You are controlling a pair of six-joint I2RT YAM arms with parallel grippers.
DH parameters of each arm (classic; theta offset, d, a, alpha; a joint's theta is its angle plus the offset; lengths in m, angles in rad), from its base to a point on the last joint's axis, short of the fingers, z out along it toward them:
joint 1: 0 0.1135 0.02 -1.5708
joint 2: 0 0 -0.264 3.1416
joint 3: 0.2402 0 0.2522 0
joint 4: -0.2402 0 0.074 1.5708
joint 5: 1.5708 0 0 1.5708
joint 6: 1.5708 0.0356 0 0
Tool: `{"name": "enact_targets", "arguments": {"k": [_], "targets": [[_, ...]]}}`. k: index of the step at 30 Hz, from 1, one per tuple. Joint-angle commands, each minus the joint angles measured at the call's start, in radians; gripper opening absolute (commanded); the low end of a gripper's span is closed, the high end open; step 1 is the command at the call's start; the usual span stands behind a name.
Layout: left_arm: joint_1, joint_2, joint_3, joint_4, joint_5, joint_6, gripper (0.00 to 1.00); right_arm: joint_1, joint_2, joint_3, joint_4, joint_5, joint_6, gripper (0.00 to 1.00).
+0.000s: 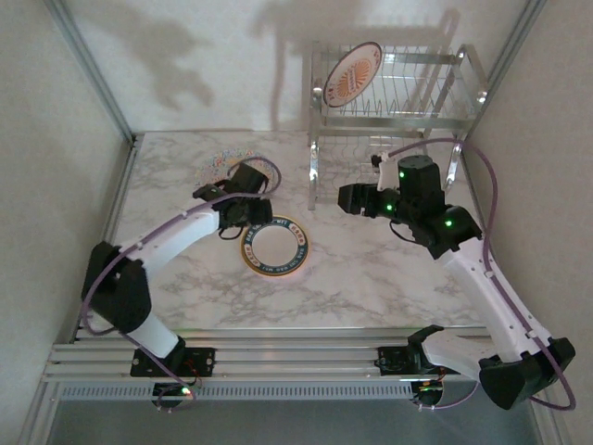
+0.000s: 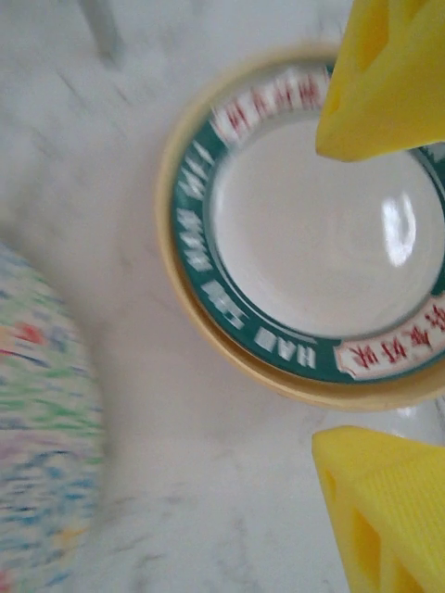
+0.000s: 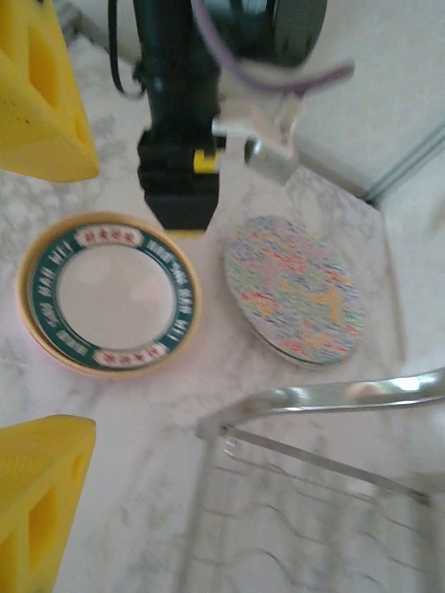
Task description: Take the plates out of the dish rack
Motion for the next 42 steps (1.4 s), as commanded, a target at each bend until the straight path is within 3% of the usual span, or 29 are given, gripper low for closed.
{"name": "enact_targets", "arguments": {"k": [1, 3, 8, 10, 20, 30, 33, 38, 42], "targets": [[-0.008, -0.141, 0.079, 0.18, -0.016, -0.036, 0.81, 0.028, 0.038, 0.135, 0.03, 0.275, -0.101, 0.66], [-0.009, -0.188, 0.084, 0.304, 0.025, -0.048, 0.86, 0.028, 0.101, 0.229, 0.047, 0.403, -0.107, 0.65], [-0.008, -0.225, 0.119, 0.467, 0.096, -0.093, 0.94, 0.019, 0.317, 0.518, 0.023, 0.582, -0.065, 0.65], [-0.008, -0.231, 0.129, 0.518, 0.134, -0.096, 0.99, -0.002, 0.403, 0.626, 0.026, 0.573, -0.022, 0.65], [-0.008, -0.312, 0.089, 0.694, 0.215, -0.11, 1.0, -0.091, 0.758, 1.114, -0.115, 0.549, 0.101, 0.64], [-0.003, -0.364, 0.081, 0.642, 0.194, -0.087, 1.0, -0.118, 0.85, 1.179, -0.08, 0.531, 0.121, 0.55], [0.0, -0.367, 0.083, 0.641, 0.2, -0.088, 0.99, -0.121, 0.878, 1.206, -0.084, 0.529, 0.12, 0.45], [0.003, -0.369, 0.091, 0.628, 0.204, -0.089, 1.0, -0.126, 0.912, 1.248, -0.098, 0.534, 0.128, 0.39], [0.004, -0.371, 0.085, 0.626, 0.204, -0.093, 0.99, -0.124, 0.918, 1.249, -0.076, 0.525, 0.124, 0.25]]}}
